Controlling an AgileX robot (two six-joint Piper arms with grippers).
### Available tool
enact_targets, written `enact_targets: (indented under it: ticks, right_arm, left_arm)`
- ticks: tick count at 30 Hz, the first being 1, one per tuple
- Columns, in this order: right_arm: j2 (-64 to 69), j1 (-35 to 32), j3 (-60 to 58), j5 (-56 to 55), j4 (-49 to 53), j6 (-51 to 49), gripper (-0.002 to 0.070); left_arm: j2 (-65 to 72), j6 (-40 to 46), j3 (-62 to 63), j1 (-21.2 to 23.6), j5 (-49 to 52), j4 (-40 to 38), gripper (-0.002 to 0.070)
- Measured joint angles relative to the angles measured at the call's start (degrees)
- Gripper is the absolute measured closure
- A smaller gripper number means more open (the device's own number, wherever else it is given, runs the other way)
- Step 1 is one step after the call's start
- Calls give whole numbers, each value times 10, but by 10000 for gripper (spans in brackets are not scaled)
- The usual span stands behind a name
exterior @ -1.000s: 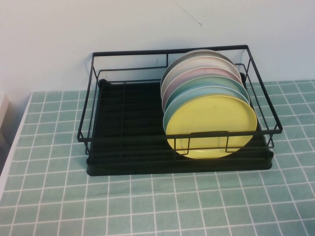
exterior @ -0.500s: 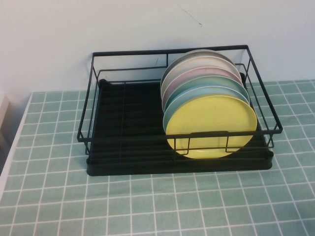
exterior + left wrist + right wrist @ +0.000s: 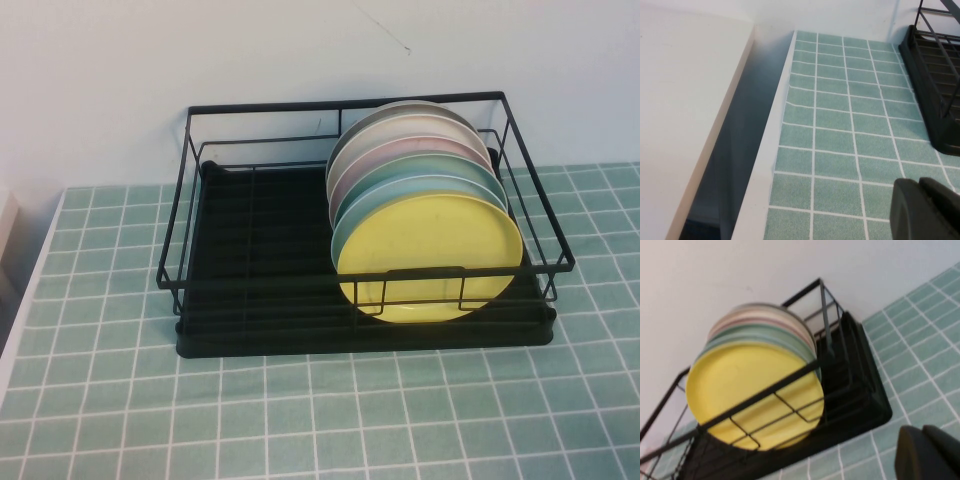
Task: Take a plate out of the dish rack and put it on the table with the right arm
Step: Grasp the plate from the shelf
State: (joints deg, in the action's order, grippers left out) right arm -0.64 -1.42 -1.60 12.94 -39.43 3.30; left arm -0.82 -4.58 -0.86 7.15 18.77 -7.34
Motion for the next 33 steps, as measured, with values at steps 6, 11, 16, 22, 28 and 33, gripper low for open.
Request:
enact_targets:
  ticks: [6,11,16,22,28,33]
  right_arm:
    - [33,0,30,56,-5,60,677]
    - [162,0,186,118,20,251,678]
    - [321,0,367,220,35,464,677]
    - [510,0,554,340,35,642,677]
    - [661,27,670,391,32,749,650]
    - [767,93,723,388,32,828,502]
  left_arm:
    - [0,0,0,0,0,0,678]
    - [0,0,0,0,0,0,678]
    - [0,0,0,0,0,0,678]
    - [0,0,0,0,0,0,678]
    - [0,0,0,0,0,0,678]
    - [0,0,0,0,0,0,678]
